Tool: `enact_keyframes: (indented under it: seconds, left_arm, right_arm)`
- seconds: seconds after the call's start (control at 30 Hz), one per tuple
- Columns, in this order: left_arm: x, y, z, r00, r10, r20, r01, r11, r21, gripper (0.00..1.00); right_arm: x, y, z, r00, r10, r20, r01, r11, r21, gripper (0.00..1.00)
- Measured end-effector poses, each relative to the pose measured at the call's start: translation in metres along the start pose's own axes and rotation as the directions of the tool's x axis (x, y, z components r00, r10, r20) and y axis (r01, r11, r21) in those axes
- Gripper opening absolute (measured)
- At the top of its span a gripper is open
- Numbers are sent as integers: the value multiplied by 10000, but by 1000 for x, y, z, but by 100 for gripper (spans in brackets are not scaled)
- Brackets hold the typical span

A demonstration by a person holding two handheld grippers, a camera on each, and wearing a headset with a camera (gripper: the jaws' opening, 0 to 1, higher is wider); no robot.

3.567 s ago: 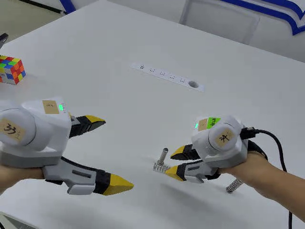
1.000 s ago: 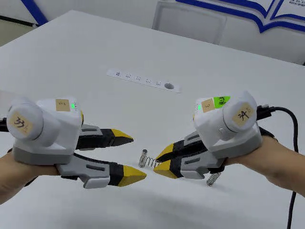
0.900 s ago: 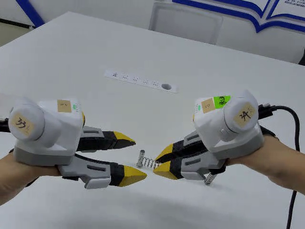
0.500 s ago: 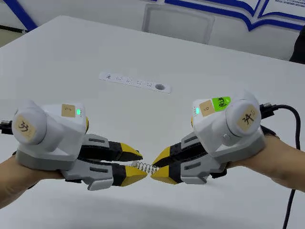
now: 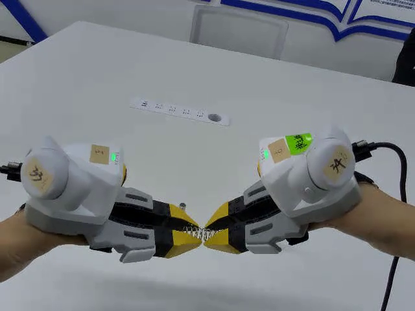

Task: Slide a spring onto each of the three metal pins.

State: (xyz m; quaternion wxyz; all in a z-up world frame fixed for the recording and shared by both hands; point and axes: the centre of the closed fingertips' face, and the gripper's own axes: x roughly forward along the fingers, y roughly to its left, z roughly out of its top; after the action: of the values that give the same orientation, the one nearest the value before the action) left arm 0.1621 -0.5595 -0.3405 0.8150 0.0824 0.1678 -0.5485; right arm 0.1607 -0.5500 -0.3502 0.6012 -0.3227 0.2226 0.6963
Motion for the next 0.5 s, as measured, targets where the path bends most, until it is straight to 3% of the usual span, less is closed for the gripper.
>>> enact_keyframes:
  seconds: [0.27,0.5]
  left_arm:
    - [0,-1,0,9999,-162,-44,162,9998,64,10]
    - [-1,-2,2,9997,-221,52,221,9997,88,10]
  right_arm:
    - [0,-1,-3,10000,34,76,-35,9998,173,14]
    - [-1,-3,-17,10000,46,-52,-44,9994,330,14]
